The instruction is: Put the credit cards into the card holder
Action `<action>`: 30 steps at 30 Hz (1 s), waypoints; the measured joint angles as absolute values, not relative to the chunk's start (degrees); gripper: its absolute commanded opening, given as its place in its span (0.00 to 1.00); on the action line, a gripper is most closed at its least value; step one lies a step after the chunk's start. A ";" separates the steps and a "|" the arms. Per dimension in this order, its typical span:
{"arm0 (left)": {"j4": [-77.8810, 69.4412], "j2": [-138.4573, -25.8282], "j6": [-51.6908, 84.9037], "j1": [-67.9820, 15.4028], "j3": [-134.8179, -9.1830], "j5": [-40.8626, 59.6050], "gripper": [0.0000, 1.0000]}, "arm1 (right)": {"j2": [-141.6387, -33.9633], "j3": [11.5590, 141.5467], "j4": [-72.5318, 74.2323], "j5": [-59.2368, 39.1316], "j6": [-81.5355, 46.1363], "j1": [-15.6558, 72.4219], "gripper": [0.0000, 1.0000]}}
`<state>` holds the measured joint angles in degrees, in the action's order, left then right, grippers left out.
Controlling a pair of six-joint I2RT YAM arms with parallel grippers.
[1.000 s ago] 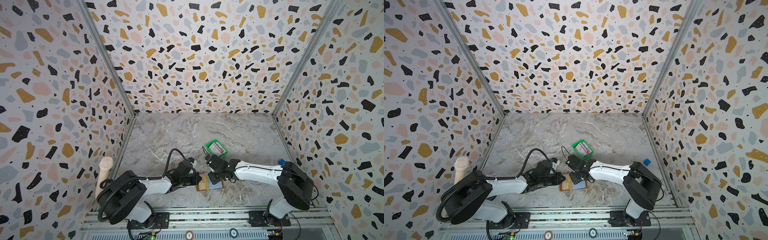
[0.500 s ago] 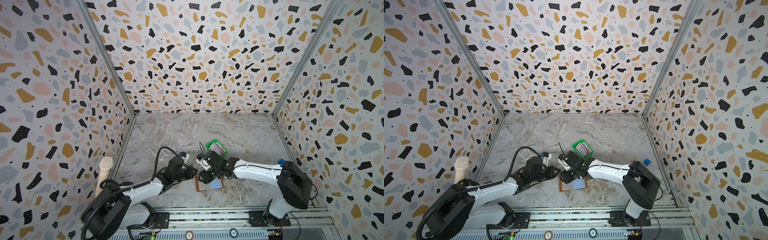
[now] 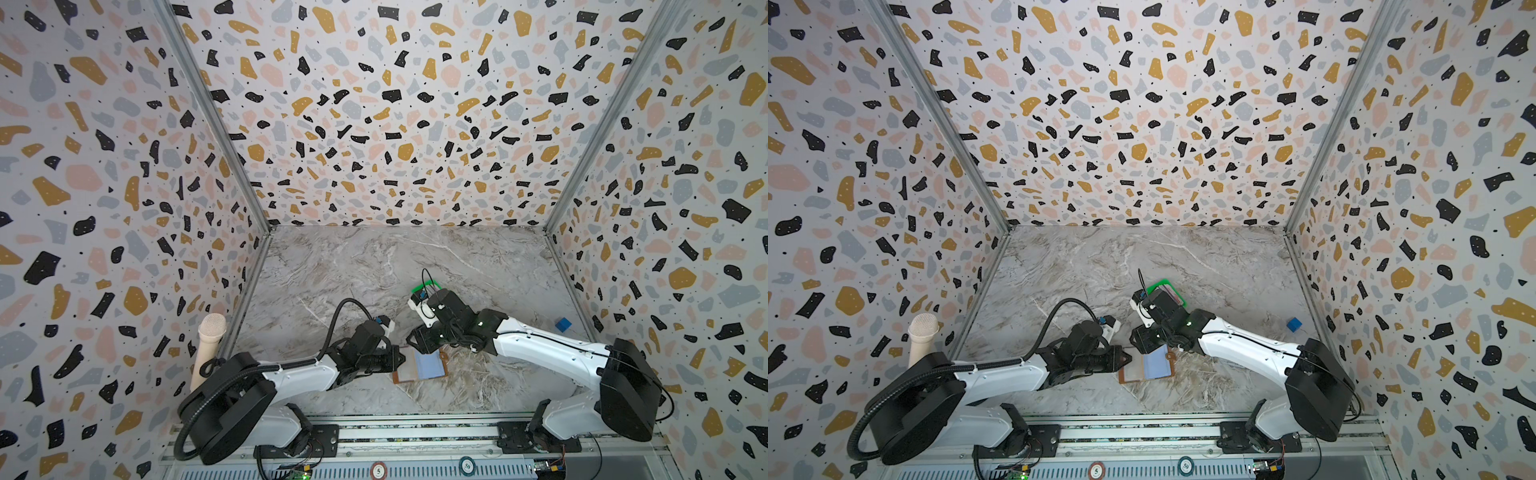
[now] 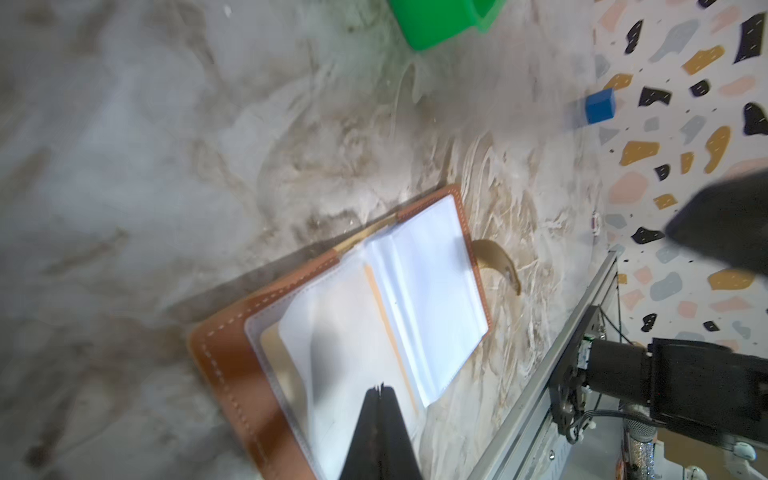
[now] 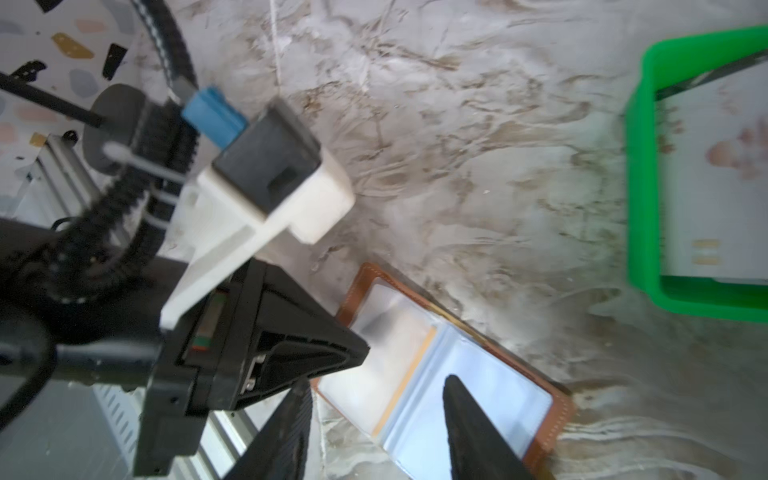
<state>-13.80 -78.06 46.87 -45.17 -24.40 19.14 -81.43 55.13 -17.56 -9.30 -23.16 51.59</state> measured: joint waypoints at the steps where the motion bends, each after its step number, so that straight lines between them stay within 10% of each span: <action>1: -13.39 -78.98 46.59 -45.43 -24.67 18.96 0.00 | -81.23 54.81 -17.85 -8.75 -23.27 50.92 0.53; 30: -9.52 -71.64 45.01 -39.88 -30.87 14.24 0.19 | -102.76 72.64 -22.81 0.32 -9.15 31.24 0.76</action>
<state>-9.52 -71.64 45.01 -39.88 -30.87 14.24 -102.76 72.64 -22.81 0.32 -9.15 31.24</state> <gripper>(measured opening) 0.192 0.719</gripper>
